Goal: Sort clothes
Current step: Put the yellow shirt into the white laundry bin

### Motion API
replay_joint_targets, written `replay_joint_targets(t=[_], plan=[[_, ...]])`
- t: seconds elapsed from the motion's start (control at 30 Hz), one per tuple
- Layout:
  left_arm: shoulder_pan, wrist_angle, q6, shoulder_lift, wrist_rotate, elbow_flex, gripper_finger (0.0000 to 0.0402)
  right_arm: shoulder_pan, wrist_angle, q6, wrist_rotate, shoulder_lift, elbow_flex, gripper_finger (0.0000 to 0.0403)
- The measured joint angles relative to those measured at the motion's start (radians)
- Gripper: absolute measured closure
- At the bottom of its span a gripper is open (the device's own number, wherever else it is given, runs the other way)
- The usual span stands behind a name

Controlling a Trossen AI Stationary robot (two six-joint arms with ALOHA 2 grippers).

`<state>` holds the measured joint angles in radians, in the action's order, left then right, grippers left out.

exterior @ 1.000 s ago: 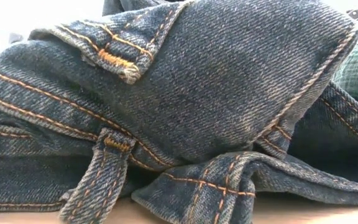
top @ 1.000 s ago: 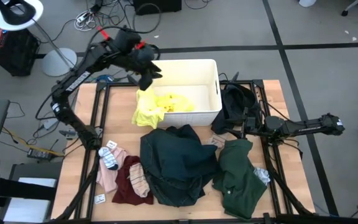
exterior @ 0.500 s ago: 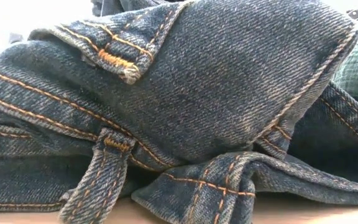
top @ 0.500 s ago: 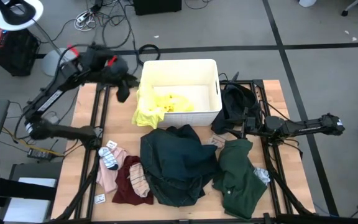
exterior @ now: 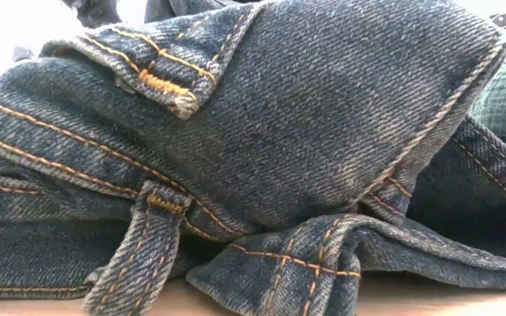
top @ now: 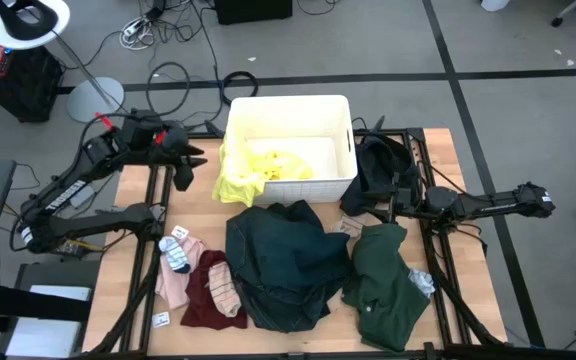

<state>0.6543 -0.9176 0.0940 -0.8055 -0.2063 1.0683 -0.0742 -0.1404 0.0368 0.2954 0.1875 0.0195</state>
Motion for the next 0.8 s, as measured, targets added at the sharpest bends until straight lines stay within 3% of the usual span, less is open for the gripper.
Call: replay_joint_targets(t=[0.33, 0.8], plan=[[-0.002, 0.106, -0.050, 0.002, -0.080, -0.203, 0.0266, 0.000, 0.000, 0.000, 0.000, 0.000, 0.000, 0.0195], [-0.017, 0.105, 0.080, -0.024, -0.125, -0.207, 0.0266, 0.000, 0.000, 0.000, 0.000, 0.000, 0.000, 0.0195]])
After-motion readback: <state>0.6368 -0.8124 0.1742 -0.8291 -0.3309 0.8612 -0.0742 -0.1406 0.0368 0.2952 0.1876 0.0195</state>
